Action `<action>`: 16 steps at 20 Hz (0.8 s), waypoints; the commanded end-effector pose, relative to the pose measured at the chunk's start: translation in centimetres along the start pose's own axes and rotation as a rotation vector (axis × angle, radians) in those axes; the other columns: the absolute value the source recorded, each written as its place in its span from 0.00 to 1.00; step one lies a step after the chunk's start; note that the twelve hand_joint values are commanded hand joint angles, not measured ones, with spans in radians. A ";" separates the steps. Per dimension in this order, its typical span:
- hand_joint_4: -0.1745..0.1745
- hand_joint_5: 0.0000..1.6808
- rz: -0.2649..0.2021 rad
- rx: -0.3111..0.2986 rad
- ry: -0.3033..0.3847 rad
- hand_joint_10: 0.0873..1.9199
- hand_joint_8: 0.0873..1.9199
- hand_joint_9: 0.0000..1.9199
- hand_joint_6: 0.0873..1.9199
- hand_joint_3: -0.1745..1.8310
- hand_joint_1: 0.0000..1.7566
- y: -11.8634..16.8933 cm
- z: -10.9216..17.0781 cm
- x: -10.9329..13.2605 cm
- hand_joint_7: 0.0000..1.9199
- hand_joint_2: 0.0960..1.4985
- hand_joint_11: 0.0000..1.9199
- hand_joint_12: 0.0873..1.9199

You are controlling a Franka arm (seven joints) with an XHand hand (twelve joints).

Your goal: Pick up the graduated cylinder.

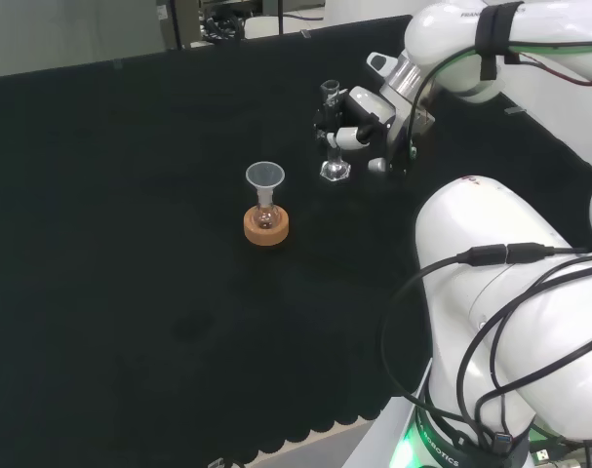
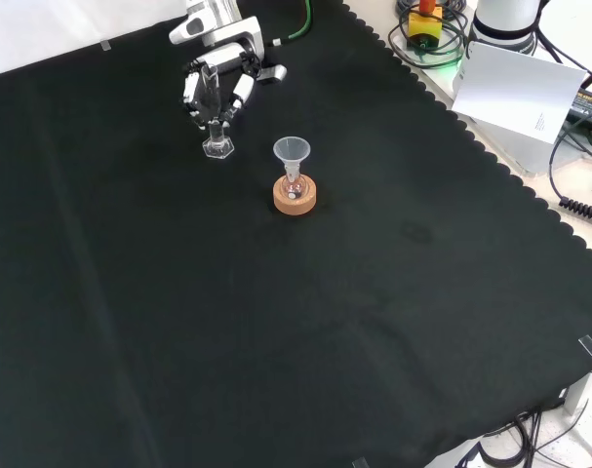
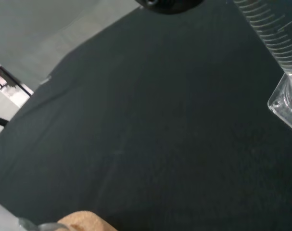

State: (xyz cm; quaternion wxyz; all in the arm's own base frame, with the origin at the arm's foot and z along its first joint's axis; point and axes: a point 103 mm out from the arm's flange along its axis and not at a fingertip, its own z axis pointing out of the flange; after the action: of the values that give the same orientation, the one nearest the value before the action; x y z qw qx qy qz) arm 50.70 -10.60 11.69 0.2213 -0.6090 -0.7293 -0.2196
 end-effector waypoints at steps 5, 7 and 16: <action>0.11 0.56 0.026 0.160 -0.179 0.08 0.62 0.69 0.36 0.08 0.77 0.3 -1.9 1.4 0.45 0.76 0.60 0.37; 0.10 0.55 0.035 0.178 -0.213 0.08 0.61 0.69 0.36 0.08 0.77 0.2 -2.4 1.8 0.46 0.76 0.60 0.37; 0.10 0.54 0.092 0.278 -0.339 0.05 0.59 0.72 0.36 0.08 0.77 -1.1 -4.0 3.6 0.47 0.75 0.64 0.34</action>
State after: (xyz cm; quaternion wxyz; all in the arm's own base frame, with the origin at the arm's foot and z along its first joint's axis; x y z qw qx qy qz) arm 50.04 -10.52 15.34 0.2003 -0.6272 -0.7511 -0.0474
